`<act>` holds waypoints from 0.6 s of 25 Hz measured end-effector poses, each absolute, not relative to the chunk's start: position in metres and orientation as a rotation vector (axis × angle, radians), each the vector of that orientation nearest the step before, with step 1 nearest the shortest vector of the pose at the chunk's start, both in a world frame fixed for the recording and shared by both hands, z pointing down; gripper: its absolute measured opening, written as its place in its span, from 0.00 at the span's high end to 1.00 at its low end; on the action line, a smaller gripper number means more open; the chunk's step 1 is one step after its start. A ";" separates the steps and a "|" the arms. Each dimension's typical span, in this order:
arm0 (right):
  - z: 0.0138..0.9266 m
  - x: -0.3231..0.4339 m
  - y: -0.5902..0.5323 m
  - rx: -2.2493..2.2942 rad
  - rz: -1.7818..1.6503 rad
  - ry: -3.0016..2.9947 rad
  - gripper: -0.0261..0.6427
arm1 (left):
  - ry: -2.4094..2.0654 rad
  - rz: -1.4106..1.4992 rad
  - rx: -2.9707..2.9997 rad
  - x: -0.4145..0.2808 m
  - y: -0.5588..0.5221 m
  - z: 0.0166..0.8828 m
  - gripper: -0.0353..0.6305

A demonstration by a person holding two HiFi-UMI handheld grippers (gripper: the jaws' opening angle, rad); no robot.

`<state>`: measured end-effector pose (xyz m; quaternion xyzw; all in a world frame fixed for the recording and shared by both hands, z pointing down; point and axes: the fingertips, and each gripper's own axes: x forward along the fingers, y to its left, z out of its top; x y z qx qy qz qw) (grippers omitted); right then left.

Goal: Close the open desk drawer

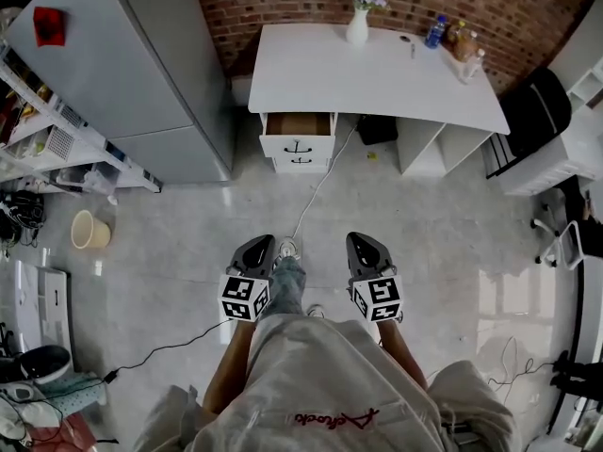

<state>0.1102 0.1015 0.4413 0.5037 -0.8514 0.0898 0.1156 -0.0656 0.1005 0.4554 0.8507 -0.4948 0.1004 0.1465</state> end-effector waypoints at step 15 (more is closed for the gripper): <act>0.436 0.061 -0.053 1.394 0.277 -2.477 0.93 | -1.391 0.279 2.425 -0.103 -0.053 0.452 0.93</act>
